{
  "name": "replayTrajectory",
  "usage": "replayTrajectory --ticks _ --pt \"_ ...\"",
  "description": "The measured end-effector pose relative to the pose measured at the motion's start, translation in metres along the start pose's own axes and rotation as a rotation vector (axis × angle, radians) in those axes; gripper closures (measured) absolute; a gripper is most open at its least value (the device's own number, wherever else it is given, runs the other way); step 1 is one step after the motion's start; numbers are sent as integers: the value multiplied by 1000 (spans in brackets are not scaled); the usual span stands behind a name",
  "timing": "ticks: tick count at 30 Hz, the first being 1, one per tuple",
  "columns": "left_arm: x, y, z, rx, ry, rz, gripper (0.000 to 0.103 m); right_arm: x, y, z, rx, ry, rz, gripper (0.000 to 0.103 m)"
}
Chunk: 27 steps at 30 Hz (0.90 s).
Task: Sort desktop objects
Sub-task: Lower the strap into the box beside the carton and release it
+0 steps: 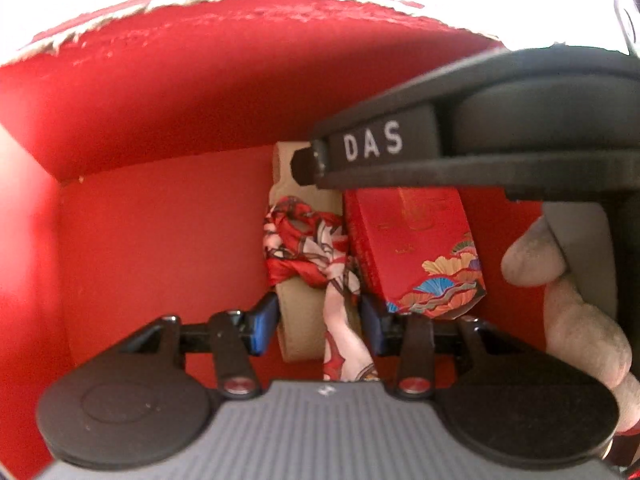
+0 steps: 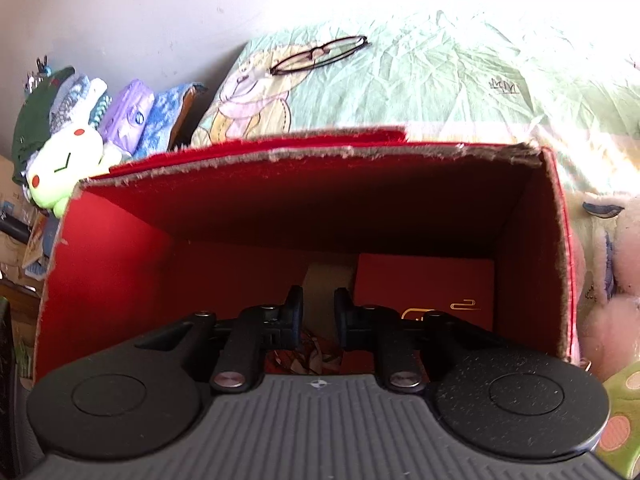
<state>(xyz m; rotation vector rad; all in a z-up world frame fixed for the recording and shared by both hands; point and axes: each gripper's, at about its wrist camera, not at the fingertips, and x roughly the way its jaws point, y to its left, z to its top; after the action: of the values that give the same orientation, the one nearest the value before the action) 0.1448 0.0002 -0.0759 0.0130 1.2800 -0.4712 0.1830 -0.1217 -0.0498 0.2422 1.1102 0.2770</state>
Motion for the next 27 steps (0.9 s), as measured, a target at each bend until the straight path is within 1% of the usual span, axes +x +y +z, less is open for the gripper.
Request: replayTrajectory --ticks 4,10,13,18,21,24,27 --pt "-1 -2 1 27 -3 1 62 -1 -1 3 14 -16 13 86" --pt "-3 -2 0 16 0 1 62 0 0 3 11 -20 12 85" --pt "-3 0 0 -3 4 1 62 1 1 3 6 -17 13 83" --pt "-7 -2 -2 2 -11 6 62 0 2 1 2 -21 13 82" --pt "-7 -2 -2 5 -6 8 62 1 3 1 3 -19 11 82" --pt "-8 -3 0 -5 7 24 55 2 2 3 8 -10 10 82" --pt "-7 -1 2 -17 17 20 54 3 1 4 15 -8 11 81"
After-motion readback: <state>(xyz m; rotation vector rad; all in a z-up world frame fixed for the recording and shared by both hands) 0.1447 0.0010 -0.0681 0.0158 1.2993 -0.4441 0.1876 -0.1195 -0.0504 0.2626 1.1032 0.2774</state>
